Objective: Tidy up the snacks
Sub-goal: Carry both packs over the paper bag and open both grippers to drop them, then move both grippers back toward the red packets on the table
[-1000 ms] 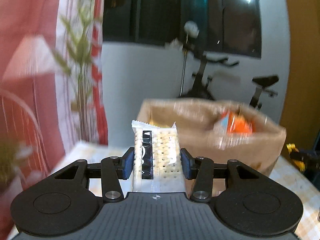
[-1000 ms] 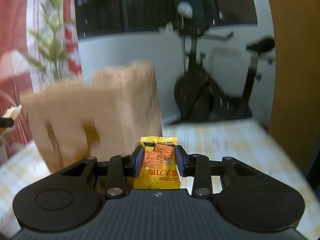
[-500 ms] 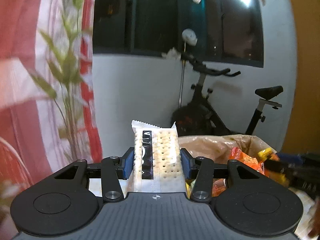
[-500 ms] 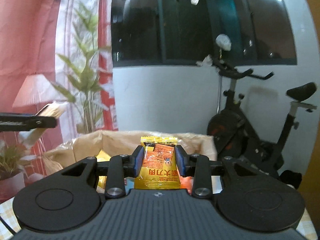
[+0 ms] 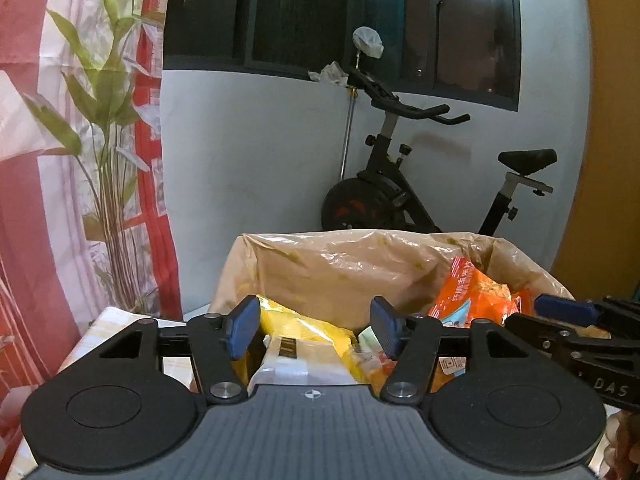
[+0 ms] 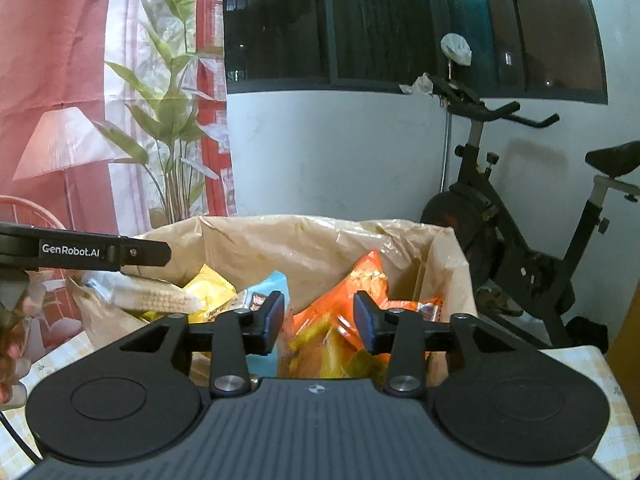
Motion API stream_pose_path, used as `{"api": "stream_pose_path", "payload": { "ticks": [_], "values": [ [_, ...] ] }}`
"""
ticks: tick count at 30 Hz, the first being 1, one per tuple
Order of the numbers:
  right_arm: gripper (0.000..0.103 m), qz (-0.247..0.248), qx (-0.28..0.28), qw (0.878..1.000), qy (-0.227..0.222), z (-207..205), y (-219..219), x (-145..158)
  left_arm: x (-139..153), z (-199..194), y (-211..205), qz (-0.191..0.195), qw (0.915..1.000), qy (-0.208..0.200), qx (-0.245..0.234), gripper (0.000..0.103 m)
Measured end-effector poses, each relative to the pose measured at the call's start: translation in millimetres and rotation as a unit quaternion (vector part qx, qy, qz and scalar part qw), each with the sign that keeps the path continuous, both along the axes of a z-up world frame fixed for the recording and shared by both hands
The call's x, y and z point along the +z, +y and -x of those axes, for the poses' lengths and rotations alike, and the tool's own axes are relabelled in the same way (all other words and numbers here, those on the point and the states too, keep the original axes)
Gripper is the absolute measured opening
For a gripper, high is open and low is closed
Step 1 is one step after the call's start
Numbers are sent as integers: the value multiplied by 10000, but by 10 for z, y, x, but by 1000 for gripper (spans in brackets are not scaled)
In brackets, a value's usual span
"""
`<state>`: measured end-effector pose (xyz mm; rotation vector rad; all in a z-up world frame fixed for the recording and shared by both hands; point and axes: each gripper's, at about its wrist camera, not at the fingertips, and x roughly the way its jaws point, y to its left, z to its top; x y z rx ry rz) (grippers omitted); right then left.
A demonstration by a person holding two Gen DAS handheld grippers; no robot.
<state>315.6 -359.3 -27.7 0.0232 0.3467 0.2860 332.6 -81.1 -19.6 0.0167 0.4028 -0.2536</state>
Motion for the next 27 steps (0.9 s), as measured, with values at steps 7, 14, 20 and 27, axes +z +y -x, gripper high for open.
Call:
{"api": "stream_pose_path", "payload": {
  "ticks": [7,14,20,27],
  "values": [
    [52,-37,-19,9998,-194,193,-1,69,49,204,147,186,9998,47,53,63],
    [52,-189,-112,9992,-344,506,-69,76,60,510,288,425,9990,86,70,63],
    [52,-264,-215,9988,-361,760,-90,16,-12,745,368,533,9984,149,113,63],
    [52,-280,-344,9982,-407,1033,-119,-88,-168,1067,483,678,9972,131,301,63]
  ]
}}
